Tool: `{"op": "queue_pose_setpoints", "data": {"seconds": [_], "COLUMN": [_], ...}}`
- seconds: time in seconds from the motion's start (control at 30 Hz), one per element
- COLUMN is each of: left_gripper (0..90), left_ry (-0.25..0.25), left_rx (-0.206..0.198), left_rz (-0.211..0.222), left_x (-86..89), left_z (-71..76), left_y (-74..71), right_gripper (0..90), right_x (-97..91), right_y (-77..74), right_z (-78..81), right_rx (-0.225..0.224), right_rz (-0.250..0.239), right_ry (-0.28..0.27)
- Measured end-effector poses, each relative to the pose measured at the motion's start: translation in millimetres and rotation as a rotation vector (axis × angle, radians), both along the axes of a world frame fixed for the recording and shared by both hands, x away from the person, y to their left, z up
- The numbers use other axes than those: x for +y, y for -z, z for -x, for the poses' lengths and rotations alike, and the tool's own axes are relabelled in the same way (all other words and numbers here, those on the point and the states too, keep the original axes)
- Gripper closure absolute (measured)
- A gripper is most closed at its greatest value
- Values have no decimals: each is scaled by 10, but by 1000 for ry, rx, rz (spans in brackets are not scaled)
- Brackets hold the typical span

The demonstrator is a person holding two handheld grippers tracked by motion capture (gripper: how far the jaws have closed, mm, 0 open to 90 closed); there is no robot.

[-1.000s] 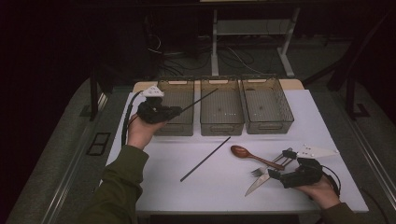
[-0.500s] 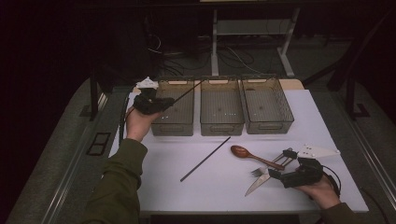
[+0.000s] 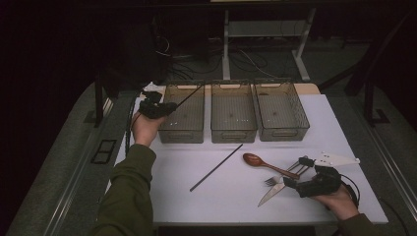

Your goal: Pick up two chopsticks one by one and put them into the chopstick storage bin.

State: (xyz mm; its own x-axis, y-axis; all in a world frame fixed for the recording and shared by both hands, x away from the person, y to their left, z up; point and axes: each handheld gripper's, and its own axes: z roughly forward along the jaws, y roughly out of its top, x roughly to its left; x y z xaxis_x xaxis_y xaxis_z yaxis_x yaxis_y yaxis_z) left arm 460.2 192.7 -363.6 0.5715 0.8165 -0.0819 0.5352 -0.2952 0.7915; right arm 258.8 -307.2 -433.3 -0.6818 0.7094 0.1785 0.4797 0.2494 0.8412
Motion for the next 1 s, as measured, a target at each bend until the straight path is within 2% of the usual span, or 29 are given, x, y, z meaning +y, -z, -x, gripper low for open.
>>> {"op": "queue_pose_setpoints", "data": {"seconds": [0.2,0.27,0.37,0.53,0.63,0.8,0.93,1.0], "left_gripper": [849,849,849,848,839,710,641,618], "left_ry": [-28,-36,-39,-40,-32,-36,-19,-13], "left_rx": [30,46,67,88,100,81,75,58], "left_rz": [-20,-46,-58,-72,-65,-76,-57,-45], "left_x": [-18,-33,-43,-67,-67,-66,-55,-51], "left_z": [-63,-79,-96,-103,-109,-96,-59,-27], "left_y": [84,121,157,183,206,187,132,91], "right_gripper": [0,0,0,0,0,0,0,0], "right_x": [-8,-9,-12,-12,-10,-12,-13,-11], "right_y": [-3,-3,-5,-6,-8,-9,-8,-8], "right_z": [-1,0,3,6,8,7,8,9], "right_rx": [-2,-3,-3,-3,-4,-6,-6,-6], "right_rz": [-2,-2,-2,-4,-4,-6,-6,-6], "right_ry": [0,0,-2,-2,-3,-3,-3,-3]}}
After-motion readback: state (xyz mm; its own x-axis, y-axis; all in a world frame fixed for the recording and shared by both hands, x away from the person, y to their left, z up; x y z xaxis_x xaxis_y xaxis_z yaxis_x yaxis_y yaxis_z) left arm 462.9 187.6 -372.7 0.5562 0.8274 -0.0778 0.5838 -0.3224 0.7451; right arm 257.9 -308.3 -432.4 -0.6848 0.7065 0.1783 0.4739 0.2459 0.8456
